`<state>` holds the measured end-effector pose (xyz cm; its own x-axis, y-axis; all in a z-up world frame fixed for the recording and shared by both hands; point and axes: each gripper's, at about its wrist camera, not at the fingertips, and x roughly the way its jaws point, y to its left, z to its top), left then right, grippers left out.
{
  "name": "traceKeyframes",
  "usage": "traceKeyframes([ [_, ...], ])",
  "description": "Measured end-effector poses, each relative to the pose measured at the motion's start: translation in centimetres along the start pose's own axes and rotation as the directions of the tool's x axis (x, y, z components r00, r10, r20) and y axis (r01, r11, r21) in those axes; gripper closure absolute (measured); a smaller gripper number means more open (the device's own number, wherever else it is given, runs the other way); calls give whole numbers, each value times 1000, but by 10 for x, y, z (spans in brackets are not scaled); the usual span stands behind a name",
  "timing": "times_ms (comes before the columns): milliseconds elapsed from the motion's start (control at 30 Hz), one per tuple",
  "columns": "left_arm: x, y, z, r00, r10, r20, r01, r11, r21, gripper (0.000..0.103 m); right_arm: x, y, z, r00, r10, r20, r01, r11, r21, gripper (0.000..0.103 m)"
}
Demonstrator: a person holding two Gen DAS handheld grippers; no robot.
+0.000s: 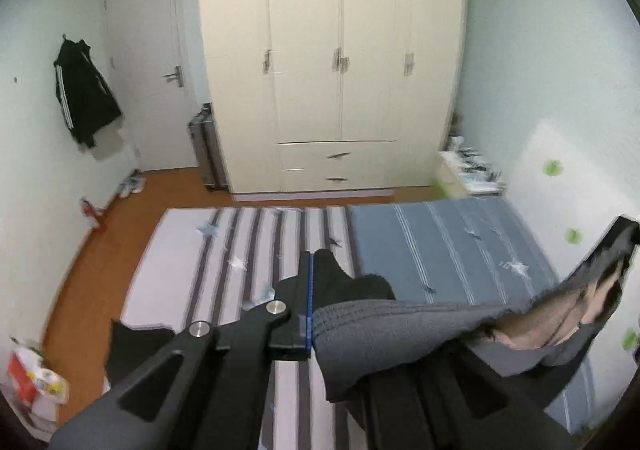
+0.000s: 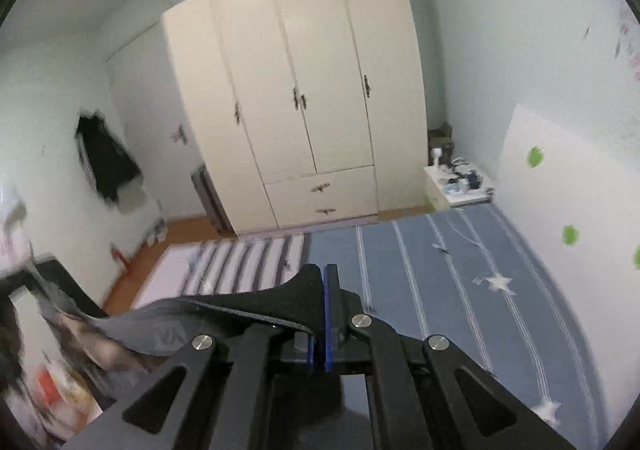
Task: Fold clothes
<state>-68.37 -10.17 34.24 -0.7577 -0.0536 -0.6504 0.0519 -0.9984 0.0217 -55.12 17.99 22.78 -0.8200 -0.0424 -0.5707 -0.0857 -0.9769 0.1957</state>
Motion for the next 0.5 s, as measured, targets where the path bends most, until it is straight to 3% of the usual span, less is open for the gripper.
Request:
traceKeyframes([
  [67, 25, -14, 65, 999, 34, 5, -34, 999, -32, 103, 59, -8, 66, 999, -43, -2, 43, 999, 32, 101],
  [133, 11, -29, 132, 995, 55, 81, -50, 997, -57, 103, 93, -4, 126, 996, -89, 24, 87, 995, 55, 101],
  [200, -24, -40, 184, 979, 66, 191, -58, 997, -50, 103, 90, 8, 188, 990, -87, 107, 78, 993, 91, 101],
  [300, -95, -40, 253, 931, 102, 351, -92, 995, -44, 103, 54, 21, 266, 967, -104, 233, 89, 993, 75, 101],
  [400, -147, -29, 284, 889, 103, 447, -81, 994, -68, 102, 1, 21, 331, 932, -89, 351, 66, 995, 77, 101],
  [467, -176, -28, 283, 844, 99, 527, -90, 995, -43, 102, -24, 24, 348, 907, -80, 414, 73, 997, 33, 101],
  [500, -181, -29, 274, 833, 98, 544, -100, 995, -26, 102, -34, 27, 350, 894, -73, 442, 78, 997, 7, 101],
])
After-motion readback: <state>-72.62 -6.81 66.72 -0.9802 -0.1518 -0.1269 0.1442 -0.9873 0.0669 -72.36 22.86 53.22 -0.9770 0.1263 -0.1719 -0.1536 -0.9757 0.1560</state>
